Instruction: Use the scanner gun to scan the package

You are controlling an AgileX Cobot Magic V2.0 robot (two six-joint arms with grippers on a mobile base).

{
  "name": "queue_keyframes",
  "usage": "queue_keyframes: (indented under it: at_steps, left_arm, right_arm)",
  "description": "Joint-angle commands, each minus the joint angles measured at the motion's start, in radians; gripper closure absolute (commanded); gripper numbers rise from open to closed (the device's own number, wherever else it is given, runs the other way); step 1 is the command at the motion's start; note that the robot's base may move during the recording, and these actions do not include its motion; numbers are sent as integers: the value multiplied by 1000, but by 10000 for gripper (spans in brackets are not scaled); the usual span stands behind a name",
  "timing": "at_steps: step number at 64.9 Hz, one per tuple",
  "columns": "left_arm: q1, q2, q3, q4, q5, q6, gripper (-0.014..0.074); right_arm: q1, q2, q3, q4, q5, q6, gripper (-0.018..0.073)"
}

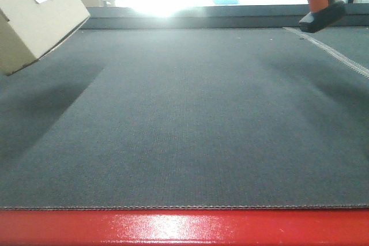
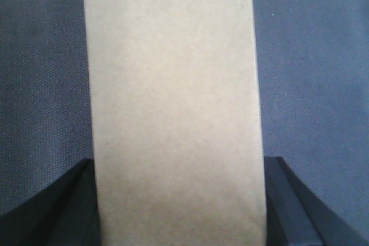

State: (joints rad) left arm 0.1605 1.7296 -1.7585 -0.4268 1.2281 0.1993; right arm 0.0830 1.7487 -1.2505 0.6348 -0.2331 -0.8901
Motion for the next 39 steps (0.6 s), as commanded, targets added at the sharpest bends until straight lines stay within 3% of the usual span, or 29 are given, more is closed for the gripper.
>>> queue_keyframes:
  at_steps: [1, 39]
  left_arm:
    - [-4, -11, -2, -15, -7, -5, 708]
    - [-4, -11, -2, -15, -7, -5, 708]
  right_arm:
    - [-1, -26, -17, 16, -59, -1, 713]
    - [16, -26, -17, 16, -18, -1, 713]
